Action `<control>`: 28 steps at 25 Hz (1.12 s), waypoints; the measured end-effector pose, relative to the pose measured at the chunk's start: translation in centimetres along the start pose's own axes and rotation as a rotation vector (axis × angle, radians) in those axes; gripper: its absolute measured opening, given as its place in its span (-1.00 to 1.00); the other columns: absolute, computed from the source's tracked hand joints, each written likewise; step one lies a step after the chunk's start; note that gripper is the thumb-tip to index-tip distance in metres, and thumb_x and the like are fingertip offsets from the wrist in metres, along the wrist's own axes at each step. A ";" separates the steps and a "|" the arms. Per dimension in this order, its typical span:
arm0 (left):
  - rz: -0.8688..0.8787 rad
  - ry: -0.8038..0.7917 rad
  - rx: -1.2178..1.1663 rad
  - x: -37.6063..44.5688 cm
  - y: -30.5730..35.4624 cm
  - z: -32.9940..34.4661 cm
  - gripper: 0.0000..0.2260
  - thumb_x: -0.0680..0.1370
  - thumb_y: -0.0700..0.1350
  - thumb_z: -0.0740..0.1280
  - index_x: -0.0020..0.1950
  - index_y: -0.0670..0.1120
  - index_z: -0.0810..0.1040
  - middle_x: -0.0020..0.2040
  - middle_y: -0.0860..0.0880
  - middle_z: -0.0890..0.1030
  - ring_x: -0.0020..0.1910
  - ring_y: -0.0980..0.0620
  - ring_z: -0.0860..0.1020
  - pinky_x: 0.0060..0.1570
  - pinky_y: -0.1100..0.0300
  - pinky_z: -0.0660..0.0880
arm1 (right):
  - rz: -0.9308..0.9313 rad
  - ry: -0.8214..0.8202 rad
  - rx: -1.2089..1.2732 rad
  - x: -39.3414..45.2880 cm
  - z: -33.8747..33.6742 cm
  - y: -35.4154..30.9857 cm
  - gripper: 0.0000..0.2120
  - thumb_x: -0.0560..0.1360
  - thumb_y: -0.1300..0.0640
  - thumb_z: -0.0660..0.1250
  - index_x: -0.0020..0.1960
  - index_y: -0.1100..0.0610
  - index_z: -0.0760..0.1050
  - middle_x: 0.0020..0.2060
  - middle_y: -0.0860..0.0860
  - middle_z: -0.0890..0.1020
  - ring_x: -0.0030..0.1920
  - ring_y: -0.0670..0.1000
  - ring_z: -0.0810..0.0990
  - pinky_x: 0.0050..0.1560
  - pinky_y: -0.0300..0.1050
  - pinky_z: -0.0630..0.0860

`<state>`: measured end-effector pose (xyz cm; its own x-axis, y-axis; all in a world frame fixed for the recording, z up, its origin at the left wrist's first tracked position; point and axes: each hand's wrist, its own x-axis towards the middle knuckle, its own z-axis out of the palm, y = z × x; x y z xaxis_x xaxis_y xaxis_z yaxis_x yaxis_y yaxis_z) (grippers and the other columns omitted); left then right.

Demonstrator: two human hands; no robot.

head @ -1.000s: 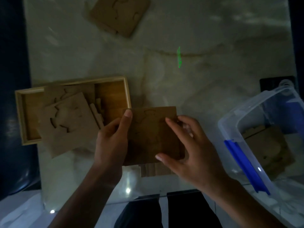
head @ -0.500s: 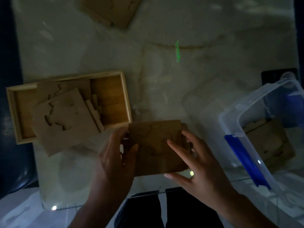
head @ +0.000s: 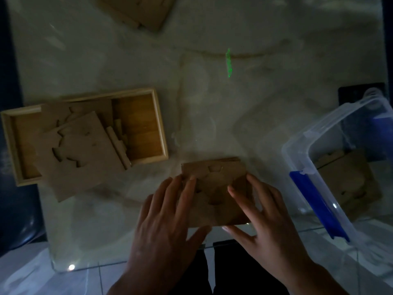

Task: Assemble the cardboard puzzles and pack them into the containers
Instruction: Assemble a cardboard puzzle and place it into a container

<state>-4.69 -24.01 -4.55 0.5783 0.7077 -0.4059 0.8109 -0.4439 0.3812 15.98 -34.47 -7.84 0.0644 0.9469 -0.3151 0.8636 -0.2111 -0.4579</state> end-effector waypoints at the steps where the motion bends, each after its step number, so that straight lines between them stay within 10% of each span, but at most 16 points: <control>1: -0.003 -0.024 0.020 0.1 0.1 0.2 -0.10 0.31 0.30 0.46 0.52 -0.11 0.30 0.45 -0.17 0.46 0.41 -0.20 0.42 0.26 -0.12 0.43 | 0.000 -0.002 -0.026 0.1 0.0 0.3 -0.26 0.46 -0.36 0.25 0.56 -0.09 0.25 0.53 0.12 0.26 0.47 0.12 0.27 0.27 0.01 0.37; 28: -0.066 0.026 0.139 0.2 -0.2 2.6 -0.02 0.25 0.18 0.59 0.54 -0.15 0.26 0.36 -0.27 0.48 0.32 -0.28 0.47 0.18 -0.15 0.50 | -0.024 -0.054 -0.133 1.3 0.1 0.3 -0.21 0.33 -0.22 0.47 0.48 -0.04 0.31 0.47 0.17 0.28 0.43 0.21 0.31 0.26 0.17 0.51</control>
<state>-4.54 -25.23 -6.90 0.5221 0.7510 -0.4042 0.8528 -0.4664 0.2349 16.30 -33.31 -8.52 0.0194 0.9360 -0.3514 0.9233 -0.1516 -0.3530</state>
